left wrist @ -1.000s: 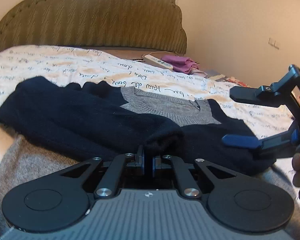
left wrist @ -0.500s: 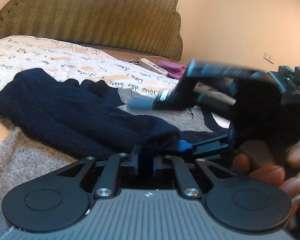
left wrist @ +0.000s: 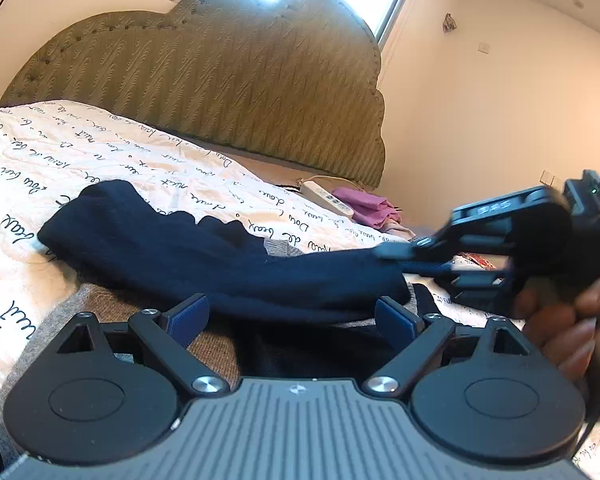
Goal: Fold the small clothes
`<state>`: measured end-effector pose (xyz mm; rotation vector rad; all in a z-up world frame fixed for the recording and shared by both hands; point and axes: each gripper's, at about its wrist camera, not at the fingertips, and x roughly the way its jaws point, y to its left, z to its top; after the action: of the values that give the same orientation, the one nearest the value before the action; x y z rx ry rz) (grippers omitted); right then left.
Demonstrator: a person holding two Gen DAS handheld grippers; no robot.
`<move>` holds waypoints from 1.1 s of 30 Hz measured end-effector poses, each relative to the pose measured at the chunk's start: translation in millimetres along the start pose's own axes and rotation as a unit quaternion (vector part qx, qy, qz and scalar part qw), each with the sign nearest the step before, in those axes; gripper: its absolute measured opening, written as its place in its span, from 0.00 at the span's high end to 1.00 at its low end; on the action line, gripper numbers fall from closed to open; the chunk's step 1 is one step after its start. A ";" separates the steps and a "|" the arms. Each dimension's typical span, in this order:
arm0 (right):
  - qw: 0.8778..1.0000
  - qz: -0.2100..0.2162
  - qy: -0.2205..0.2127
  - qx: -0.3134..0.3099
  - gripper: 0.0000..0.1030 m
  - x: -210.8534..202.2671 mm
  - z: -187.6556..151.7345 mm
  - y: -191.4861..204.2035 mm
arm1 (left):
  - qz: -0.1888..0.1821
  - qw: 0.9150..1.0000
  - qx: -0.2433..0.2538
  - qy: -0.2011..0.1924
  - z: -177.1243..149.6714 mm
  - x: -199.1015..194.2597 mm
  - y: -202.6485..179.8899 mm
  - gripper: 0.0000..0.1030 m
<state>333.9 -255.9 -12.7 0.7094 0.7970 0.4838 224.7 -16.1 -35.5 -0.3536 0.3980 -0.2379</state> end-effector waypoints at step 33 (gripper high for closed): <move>0.995 -0.011 0.100 -0.012 0.95 51.5 -21.9 -15.8 | 0.018 0.998 -0.060 0.019 1.9 3.5 16.5 0.08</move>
<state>350.5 -225.4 -59.4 0.6346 0.9849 0.5490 231.2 -1.5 -41.3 -0.4601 0.4562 -0.1853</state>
